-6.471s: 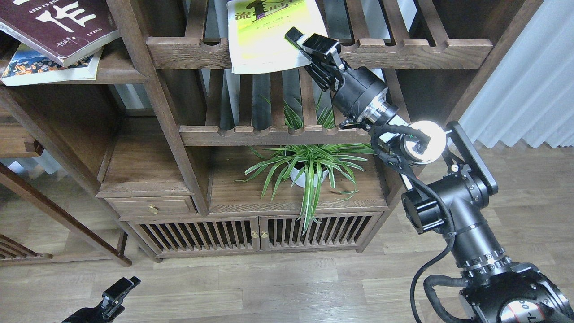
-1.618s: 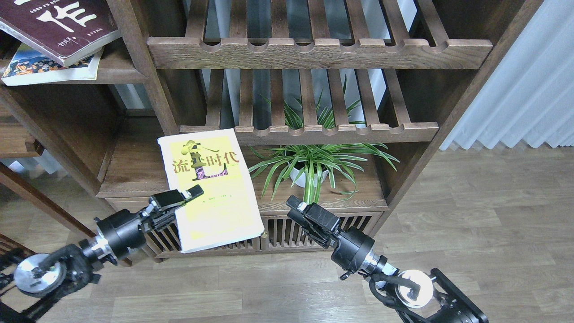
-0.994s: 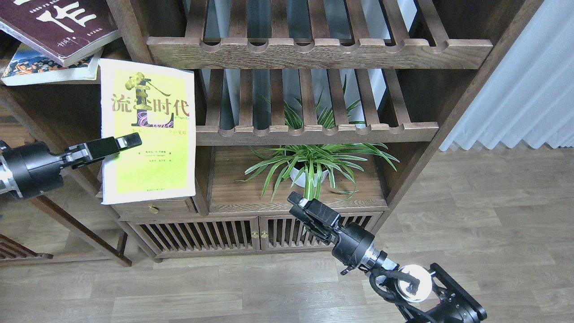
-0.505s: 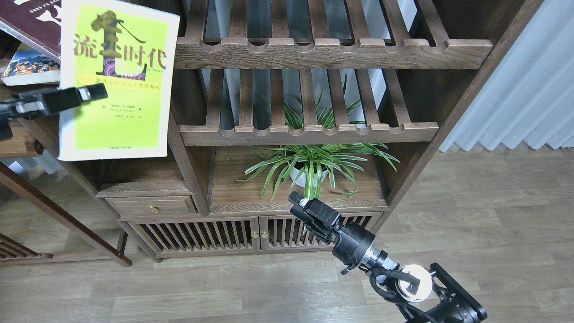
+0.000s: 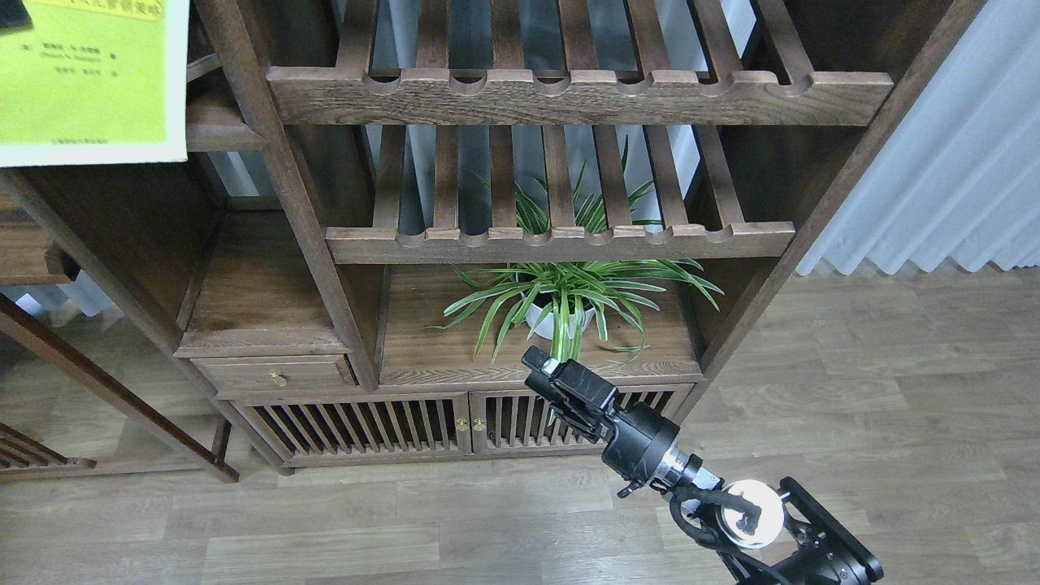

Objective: Organize books on shelf
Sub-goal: 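Lay the yellow-green book on the book stack and release with left gripper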

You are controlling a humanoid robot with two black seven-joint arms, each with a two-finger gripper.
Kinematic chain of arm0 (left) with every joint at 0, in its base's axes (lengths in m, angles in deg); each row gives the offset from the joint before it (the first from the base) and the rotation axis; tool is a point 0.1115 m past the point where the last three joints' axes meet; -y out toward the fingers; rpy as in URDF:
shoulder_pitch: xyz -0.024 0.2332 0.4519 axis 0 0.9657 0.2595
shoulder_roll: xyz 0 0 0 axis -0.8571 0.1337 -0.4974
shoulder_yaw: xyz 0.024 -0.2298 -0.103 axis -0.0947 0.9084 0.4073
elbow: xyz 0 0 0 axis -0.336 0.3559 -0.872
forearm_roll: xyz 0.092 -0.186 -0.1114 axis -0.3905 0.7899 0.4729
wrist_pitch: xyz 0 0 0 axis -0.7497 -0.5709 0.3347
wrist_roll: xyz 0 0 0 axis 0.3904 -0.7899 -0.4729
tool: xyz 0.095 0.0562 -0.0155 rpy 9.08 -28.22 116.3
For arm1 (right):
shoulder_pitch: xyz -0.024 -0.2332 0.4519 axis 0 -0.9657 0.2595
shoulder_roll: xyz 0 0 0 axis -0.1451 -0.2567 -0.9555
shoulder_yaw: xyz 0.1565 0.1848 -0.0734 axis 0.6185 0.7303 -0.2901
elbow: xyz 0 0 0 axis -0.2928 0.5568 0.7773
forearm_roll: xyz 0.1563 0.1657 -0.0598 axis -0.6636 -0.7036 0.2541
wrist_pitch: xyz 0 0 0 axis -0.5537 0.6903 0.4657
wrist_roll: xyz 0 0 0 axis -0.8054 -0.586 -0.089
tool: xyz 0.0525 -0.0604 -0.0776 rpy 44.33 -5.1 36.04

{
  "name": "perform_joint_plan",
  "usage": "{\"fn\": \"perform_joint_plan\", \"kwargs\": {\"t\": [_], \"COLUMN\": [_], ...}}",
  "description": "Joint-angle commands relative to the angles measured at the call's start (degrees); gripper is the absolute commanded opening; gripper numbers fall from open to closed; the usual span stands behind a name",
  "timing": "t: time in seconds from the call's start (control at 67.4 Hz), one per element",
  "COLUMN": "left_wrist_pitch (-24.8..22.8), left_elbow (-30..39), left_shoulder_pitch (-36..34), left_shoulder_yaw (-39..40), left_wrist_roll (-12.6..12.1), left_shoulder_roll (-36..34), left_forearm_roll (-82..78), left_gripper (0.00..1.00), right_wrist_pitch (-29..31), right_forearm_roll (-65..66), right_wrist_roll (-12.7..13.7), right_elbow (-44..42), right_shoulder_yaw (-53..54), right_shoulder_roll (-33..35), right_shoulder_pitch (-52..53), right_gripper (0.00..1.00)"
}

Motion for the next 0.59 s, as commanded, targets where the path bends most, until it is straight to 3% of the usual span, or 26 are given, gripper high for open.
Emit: {"fn": "perform_joint_plan", "kwargs": {"t": [0.0, 0.327, 0.579], "left_wrist_pitch": [0.0, 0.0, 0.0], "left_elbow": [-1.73, -7.09, -18.6], "left_shoulder_pitch": [-2.1, -4.3, -7.9], "left_shoulder_yaw": [-0.18, -1.15, -1.15], "left_wrist_roll": [0.01, 0.01, 0.01], "left_shoulder_roll": [-0.66, 0.74, 9.35], "left_forearm_roll": [0.17, -0.1, -1.94], "left_gripper": [0.01, 0.01, 0.01], "right_wrist_pitch": [0.0, 0.0, 0.0], "right_forearm_roll": [0.0, 0.0, 0.0], "right_wrist_roll": [0.0, 0.0, 0.0], "right_elbow": [0.0, -0.09, -0.09], "right_shoulder_yaw": [-0.01, -0.01, -0.01], "right_shoulder_roll": [0.0, 0.0, 0.0], "right_shoulder_pitch": [-0.01, 0.08, 0.08], "right_gripper": [0.77, 0.77, 0.77]}}
